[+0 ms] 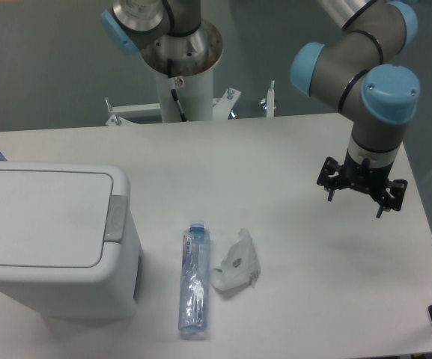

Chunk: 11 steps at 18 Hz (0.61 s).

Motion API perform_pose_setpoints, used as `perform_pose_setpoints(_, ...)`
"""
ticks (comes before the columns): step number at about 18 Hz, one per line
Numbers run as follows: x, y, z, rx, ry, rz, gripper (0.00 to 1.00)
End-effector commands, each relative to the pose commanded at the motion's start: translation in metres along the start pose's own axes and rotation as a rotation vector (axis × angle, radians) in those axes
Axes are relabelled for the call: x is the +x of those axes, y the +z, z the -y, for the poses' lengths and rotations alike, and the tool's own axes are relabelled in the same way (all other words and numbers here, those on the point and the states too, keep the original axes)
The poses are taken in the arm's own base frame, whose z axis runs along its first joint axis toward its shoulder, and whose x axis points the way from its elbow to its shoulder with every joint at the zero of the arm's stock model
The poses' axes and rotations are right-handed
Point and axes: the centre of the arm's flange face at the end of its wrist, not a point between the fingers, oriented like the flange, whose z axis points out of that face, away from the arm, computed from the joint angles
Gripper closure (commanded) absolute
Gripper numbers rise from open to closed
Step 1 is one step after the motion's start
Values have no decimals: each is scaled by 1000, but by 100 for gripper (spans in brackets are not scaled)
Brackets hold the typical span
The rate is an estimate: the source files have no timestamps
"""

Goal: Open the trash can

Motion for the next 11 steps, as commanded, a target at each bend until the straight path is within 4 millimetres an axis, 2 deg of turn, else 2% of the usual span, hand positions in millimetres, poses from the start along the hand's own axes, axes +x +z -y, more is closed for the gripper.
perform_pose_setpoints(4,0,-1,0,3,-2,-1,0)
perform_pose_setpoints(8,-5,-9,4,77,-34,-13,0)
perform_pose_setpoints(11,-4,-10,5,112,-149,-30,0)
